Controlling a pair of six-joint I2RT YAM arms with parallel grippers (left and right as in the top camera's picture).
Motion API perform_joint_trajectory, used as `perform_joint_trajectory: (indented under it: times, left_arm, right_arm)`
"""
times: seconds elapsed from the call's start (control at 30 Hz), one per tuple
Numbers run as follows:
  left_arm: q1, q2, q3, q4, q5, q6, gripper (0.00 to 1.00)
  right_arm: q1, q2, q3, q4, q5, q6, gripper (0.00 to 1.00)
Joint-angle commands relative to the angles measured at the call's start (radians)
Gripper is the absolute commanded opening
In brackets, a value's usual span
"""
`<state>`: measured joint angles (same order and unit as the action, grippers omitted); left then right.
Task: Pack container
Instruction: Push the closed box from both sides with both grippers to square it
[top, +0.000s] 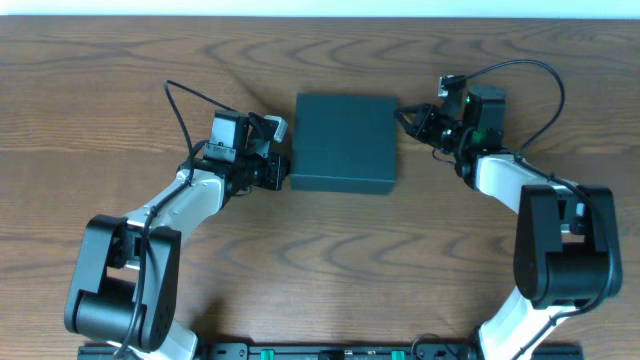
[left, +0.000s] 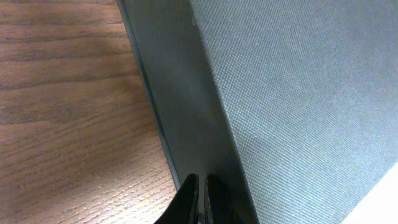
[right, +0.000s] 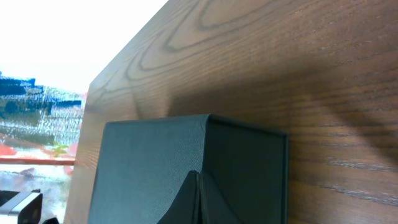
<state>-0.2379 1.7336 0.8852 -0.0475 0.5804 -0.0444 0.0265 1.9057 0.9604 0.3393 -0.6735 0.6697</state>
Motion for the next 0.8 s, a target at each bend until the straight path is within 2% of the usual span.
perform_joint_trajectory:
  times: [0.0, 0.77]
  left_arm:
    - [-0.005, 0.009, 0.01, -0.005, 0.024, 0.022, 0.06]
    - [-0.033, 0.009, 0.01, -0.001, 0.072, -0.009, 0.06]
  right_arm:
    - [0.009, 0.005, 0.014, 0.0, 0.011, -0.01, 0.01]
    - [0.003, 0.012, 0.014, -0.013, 0.055, -0.046, 0.01]
